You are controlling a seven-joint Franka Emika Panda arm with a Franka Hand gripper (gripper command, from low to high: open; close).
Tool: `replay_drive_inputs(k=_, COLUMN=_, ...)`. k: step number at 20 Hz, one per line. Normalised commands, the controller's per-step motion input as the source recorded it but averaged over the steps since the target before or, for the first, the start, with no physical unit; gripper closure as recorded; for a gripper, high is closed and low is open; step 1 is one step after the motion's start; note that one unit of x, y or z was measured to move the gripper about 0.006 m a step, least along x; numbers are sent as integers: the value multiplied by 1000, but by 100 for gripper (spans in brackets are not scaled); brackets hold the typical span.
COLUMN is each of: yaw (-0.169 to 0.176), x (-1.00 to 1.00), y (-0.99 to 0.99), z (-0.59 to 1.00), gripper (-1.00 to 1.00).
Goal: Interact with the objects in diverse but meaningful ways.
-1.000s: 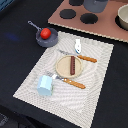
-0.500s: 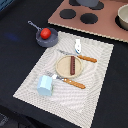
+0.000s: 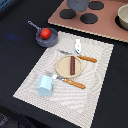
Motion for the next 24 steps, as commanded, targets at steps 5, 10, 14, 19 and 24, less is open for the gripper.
replay_drive_inputs(k=5, yaw=59, x=-610, y=-49, z=-120, gripper=100)
replay_drive_inputs(k=10, yaw=59, x=-427, y=-32, z=-92, gripper=100)
replay_drive_inputs(k=14, yaw=29, x=-9, y=-32, z=-33, gripper=100)
replay_drive_inputs(k=19, yaw=9, x=190, y=-107, z=-64, gripper=100)
replay_drive_inputs(k=24, yaw=4, x=213, y=-183, z=-182, gripper=100)
